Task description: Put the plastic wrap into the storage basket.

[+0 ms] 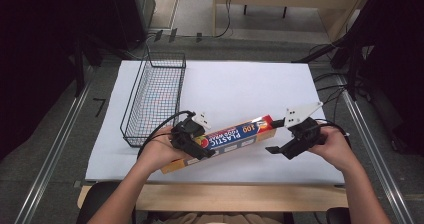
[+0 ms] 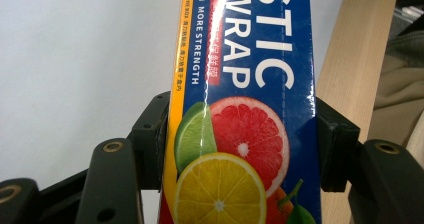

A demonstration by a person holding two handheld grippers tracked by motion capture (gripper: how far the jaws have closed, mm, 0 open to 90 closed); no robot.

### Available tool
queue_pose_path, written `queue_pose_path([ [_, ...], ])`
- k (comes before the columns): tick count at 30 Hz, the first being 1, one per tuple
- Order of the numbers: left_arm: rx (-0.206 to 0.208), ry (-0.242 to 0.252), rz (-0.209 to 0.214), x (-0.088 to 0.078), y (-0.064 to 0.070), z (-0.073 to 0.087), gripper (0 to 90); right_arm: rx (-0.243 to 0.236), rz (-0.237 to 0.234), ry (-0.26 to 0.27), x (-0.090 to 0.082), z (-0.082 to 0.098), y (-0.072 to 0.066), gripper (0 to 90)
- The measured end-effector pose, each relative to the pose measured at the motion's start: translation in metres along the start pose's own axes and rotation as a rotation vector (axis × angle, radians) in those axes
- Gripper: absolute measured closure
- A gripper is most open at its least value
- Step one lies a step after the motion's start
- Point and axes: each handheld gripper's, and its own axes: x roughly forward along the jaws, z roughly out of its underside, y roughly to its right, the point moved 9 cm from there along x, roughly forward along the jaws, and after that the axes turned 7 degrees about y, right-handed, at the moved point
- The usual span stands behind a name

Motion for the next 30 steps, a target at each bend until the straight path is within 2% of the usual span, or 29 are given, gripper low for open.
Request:
queue_pose_path([
  [3,-0.012,0.010,-0.006,-0.003,-0.002,-0.001,39.4,0.003,0.000,0.005,-0.002,0.002,0.000,19.5],
  [4,-0.024,0.017,-0.021,-0.007,-0.003,-0.003,39.5,0.005,0.007,0.001,-0.002,0.004,0.001,19.5],
  [7,-0.025,0.024,-0.025,-0.011,-0.004,-0.005,39.4,0.009,0.004,-0.002,0.000,0.006,0.000,19.3],
  [10,-0.036,0.037,-0.036,-0.018,-0.004,-0.007,39.4,0.014,-0.008,-0.009,0.008,0.013,0.000,19.1],
  [12,-0.045,0.048,-0.036,-0.021,-0.004,-0.009,39.5,0.034,-0.010,-0.014,0.013,0.015,0.001,19.2],
  [17,-0.061,0.068,-0.057,-0.032,-0.007,-0.011,39.5,0.028,0.011,-0.029,0.025,0.018,0.000,19.1],
  [20,-0.080,0.073,-0.079,-0.040,-0.013,-0.010,39.5,0.036,0.043,-0.040,0.034,0.021,0.002,19.2],
  [26,-0.114,0.088,-0.116,-0.055,-0.025,-0.011,39.5,0.022,0.041,-0.075,0.047,0.027,0.003,19.2],
  [28,-0.138,0.098,-0.143,-0.062,-0.033,-0.012,39.5,0.011,0.048,-0.084,0.052,0.030,0.003,19.2],
  [30,-0.155,0.096,-0.149,-0.065,-0.038,-0.013,39.5,0.002,0.052,-0.085,0.053,0.030,0.004,19.2],
])
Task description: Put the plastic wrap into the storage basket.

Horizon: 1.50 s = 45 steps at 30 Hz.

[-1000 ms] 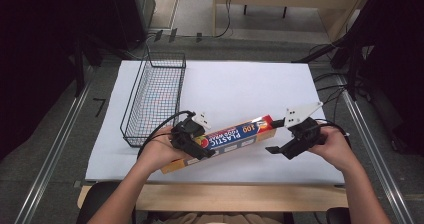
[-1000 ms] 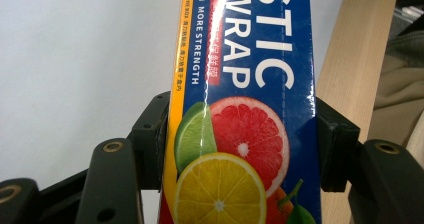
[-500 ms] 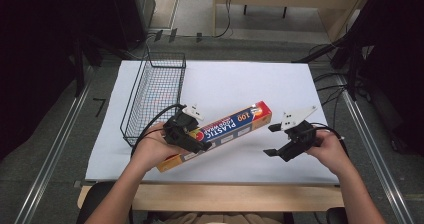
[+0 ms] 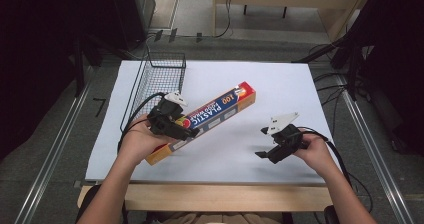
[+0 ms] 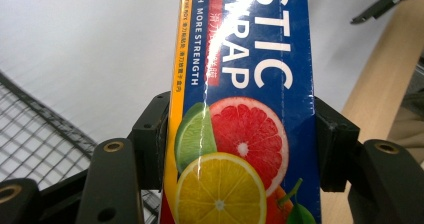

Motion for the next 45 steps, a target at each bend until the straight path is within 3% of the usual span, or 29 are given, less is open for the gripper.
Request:
queue_pose_path([
  [7,-0.033,0.009,-0.015,-0.005,-0.016,-0.009,39.5,0.014,0.002,0.012,0.008,0.003,0.000,19.2],
  [13,-0.108,0.023,-0.053,-0.009,-0.035,-0.020,39.6,-0.006,0.002,-0.019,0.018,0.006,-0.005,19.2],
  [17,-0.135,0.023,-0.070,-0.013,-0.046,-0.026,39.6,-0.009,0.008,-0.020,0.018,0.006,-0.003,19.2],
  [20,-0.138,0.024,-0.101,-0.014,-0.055,-0.028,39.6,-0.009,0.011,-0.016,0.017,0.006,-0.002,19.2],
  [21,-0.149,0.024,-0.138,-0.015,-0.064,-0.030,39.6,-0.012,0.014,-0.016,0.017,0.006,-0.002,19.2],
  [24,-0.175,0.019,-0.186,-0.015,-0.077,-0.029,39.6,-0.013,0.016,-0.020,0.017,0.006,-0.002,19.2],
  [31,-0.254,0.024,-0.225,-0.013,-0.102,-0.025,39.6,-0.018,0.021,-0.028,0.017,0.008,-0.002,19.2],
  [32,-0.289,0.031,-0.251,-0.012,-0.112,-0.024,39.6,-0.019,0.023,-0.028,0.017,0.007,-0.001,19.2],
  [33,-0.289,0.031,-0.251,-0.012,-0.112,-0.024,39.6,-0.019,0.023,-0.028,0.017,0.007,-0.001,19.2],
  [34,-0.308,0.028,-0.272,-0.012,-0.120,-0.023,39.6,-0.021,0.022,-0.025,0.017,0.007,-0.001,19.2],
  [39,-0.318,0.011,-0.344,-0.010,-0.134,-0.019,39.6,-0.022,0.025,-0.033,0.018,0.008,-0.001,19.2],
  [42,-0.361,0.011,-0.367,-0.010,-0.145,-0.015,39.6,-0.028,0.025,-0.037,0.018,0.009,-0.001,19.2],
  [45,-0.375,0.008,-0.407,-0.008,-0.155,-0.010,39.7,-0.029,0.023,-0.034,0.018,0.009,-0.002,19.2],
])
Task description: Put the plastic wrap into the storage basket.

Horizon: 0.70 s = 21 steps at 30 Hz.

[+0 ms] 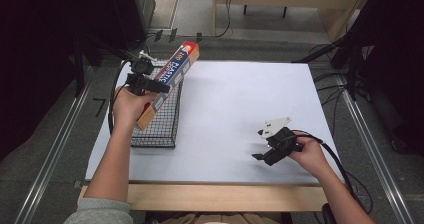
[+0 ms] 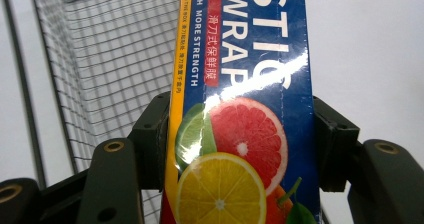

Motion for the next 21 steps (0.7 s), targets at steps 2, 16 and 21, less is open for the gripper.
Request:
queue_pose_path([
  [2,-0.034,0.006,-0.006,0.004,-0.006,0.001,39.8,0.000,0.000,-0.005,0.000,0.001,0.000,19.2],
  [16,-0.127,-0.033,-0.105,0.016,-0.024,0.014,39.6,-0.002,-0.007,-0.016,0.002,0.002,-0.002,19.2],
  [21,-0.154,-0.034,-0.099,0.022,-0.021,0.015,39.4,-0.008,-0.011,-0.019,0.003,0.002,-0.002,19.2],
])
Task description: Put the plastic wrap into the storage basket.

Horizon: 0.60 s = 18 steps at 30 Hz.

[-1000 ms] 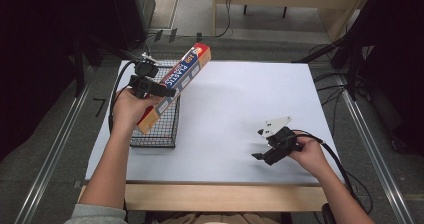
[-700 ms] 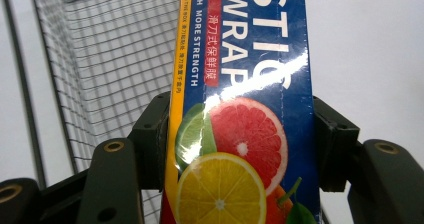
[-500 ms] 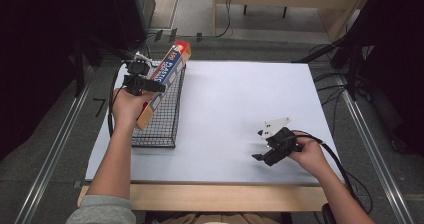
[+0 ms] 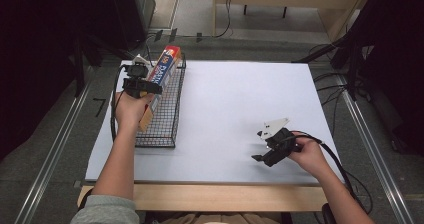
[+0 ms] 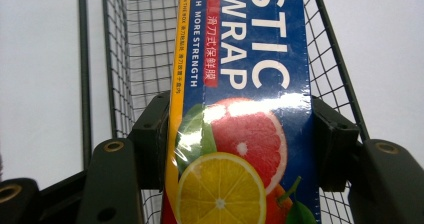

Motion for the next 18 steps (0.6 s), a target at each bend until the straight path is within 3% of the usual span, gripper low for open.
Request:
queue_pose_path([
  [3,0.001,-0.024,-0.015,0.005,0.002,0.002,39.4,-0.003,-0.004,-0.005,0.001,0.000,-0.001,19.2],
  [9,-0.012,-0.027,-0.017,0.014,0.004,0.006,39.3,-0.015,-0.007,-0.016,0.003,0.001,-0.003,19.2],
  [13,0.000,-0.046,-0.031,0.018,0.006,0.009,39.3,-0.016,-0.012,-0.017,0.003,0.001,-0.005,19.2],
  [18,-0.029,-0.059,-0.017,0.024,0.007,0.013,39.3,-0.018,-0.010,-0.027,0.003,0.002,-0.004,19.2],
])
